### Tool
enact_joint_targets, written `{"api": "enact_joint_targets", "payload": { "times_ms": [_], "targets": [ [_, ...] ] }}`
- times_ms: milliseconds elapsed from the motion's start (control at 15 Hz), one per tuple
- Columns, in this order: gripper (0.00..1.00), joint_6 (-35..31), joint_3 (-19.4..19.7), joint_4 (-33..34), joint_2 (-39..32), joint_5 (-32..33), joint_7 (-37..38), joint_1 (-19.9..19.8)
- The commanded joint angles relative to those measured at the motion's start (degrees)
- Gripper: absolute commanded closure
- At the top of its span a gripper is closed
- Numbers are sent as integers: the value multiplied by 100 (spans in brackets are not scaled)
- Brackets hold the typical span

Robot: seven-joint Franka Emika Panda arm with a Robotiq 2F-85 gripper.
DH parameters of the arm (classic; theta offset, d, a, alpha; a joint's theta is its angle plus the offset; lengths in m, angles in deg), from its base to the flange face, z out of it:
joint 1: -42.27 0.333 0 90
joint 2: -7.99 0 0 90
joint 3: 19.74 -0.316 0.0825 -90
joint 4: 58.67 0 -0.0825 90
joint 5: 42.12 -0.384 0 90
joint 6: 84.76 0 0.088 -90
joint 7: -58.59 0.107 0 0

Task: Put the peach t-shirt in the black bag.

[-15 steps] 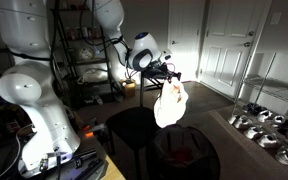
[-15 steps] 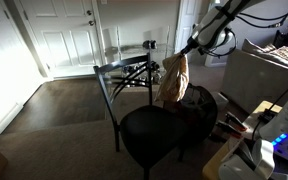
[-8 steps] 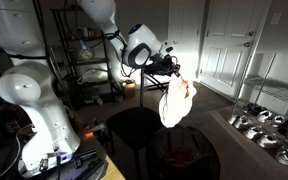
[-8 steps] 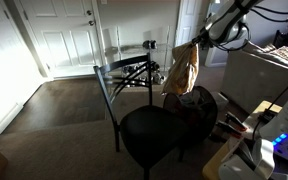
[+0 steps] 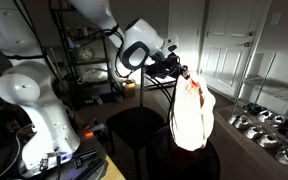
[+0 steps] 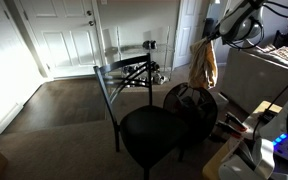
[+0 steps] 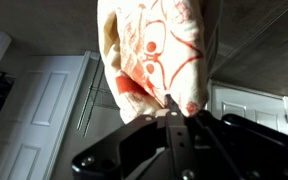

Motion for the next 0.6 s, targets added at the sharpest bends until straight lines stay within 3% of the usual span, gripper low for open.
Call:
{"api": "enact_joint_targets", "payload": {
  "times_ms": [0, 267, 533],
  "targets": [
    [98, -241, -166, -200, -58, -423, -424, -6],
    [98, -273, -267, -164, -425, -776, -623, 123],
    [98, -303, -114, -57, -916, -1122, -745, 464]
  ]
}}
